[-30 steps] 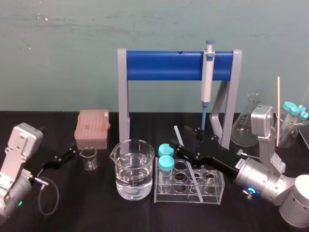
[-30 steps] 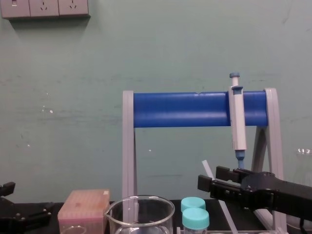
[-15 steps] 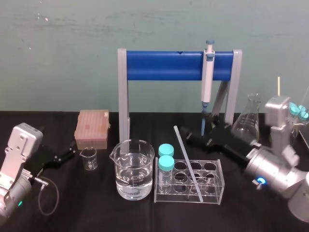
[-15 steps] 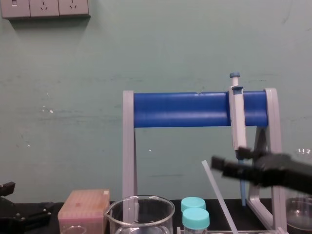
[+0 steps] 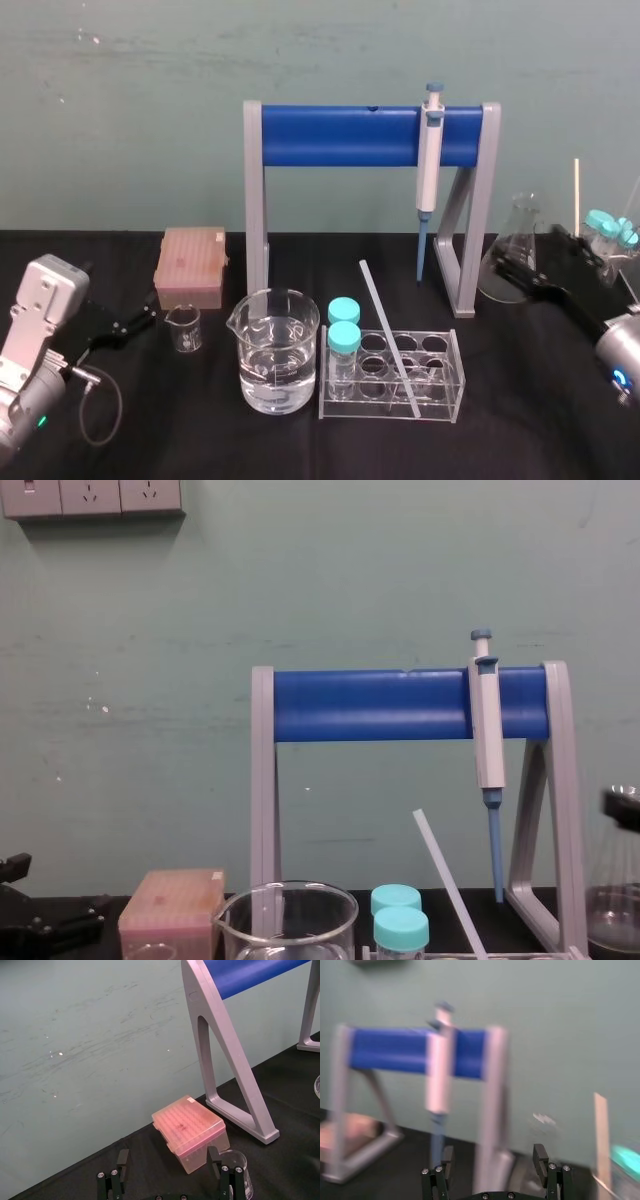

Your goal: Pick up the stirring rod with one hand, then place it down.

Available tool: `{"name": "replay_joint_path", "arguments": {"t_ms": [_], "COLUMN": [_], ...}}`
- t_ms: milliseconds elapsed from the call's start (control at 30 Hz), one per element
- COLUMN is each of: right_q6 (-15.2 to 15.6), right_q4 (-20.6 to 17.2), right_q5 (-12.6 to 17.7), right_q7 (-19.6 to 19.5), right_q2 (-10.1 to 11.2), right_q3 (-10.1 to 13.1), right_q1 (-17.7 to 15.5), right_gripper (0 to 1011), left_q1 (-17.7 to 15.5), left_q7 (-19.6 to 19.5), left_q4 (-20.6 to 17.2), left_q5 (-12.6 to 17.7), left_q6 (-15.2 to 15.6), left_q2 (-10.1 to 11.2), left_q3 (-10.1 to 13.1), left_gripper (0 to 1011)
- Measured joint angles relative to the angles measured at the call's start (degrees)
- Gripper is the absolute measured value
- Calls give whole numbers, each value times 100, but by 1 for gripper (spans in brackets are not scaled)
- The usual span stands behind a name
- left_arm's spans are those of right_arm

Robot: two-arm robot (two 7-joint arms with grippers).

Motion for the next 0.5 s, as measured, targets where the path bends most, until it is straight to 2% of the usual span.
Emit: {"name": "replay_joint_path", "arguments": {"t_ms": [33,67,133,333,500], "right_q6": [71,71,442,1054,1205], "right_q4": [-6,-6,-7,216,335], "right_q5": [-65,-65,-281,-419,-503], "right_q7": [-156,-156,-679,-999,-1030], "right_q2": [-14,-14,-90,-254,-313], "right_q3": [27,27,97,96,70], "right_q1": [-35,-35,-139,-179,-145], "right_gripper": [1003,1003,1003,1003,1003], "left_q1": [0,0,0,0,0], "left_q7": [0,0,0,0,0], "left_q4": [0,0,0,0,0], "left_q5": [0,0,0,0,0], "left_q6": [0,0,0,0,0], "left_q2": [0,0,0,0,0], "left_q3": [0,0,0,0,0], "left_gripper": [1000,1000,1000,1000,1000]}}
